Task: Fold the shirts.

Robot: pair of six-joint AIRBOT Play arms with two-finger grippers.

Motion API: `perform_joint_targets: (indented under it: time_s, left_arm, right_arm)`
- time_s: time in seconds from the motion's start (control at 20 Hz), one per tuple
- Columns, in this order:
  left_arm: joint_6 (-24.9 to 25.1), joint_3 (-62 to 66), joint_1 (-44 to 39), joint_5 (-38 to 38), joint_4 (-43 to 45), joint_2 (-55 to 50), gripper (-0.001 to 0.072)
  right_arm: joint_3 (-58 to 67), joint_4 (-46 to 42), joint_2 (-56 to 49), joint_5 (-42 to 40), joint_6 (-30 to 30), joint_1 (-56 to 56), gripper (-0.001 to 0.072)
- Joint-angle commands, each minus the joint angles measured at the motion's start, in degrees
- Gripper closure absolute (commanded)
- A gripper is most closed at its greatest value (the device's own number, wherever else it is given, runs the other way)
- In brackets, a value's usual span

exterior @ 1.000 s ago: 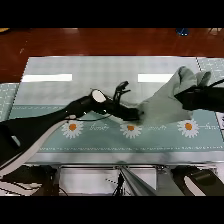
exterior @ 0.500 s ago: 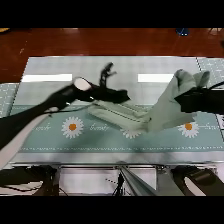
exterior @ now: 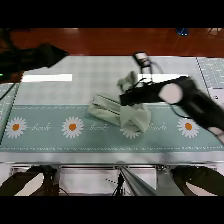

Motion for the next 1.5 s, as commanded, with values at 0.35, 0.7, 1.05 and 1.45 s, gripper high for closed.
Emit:
perform_joint_targets:
  time_s: [0.35, 0.7, 1.05, 1.45]
  left_arm:
    - [-0.11, 0.02, 6.84, -9.22, 6.29, 7.76, 0.0683]
    - [-0.09, 0.02, 6.84, -9.92, 11.63, 6.38, 0.0643]
    - [-0.09, 0.02, 6.84, -13.62, 12.04, 6.38, 0.0643]
    - [-2.05, 0.02, 6.84, -16.09, 12.02, 6.38, 0.0643]
  right_arm:
    - [0.07, -11.02, -6.95, 10.88, 2.47, -1.03, 0.0166]
    - [-11.34, -23.65, 15.17, 28.46, -0.79, -34.91, 0.0165]
    - [-38.97, 32.85, 19.28, 5.33, -16.94, -43.91, 0.0162]
    - [-41.88, 44.09, 11.82, -3.89, -23.58, -34.95, 0.0162]
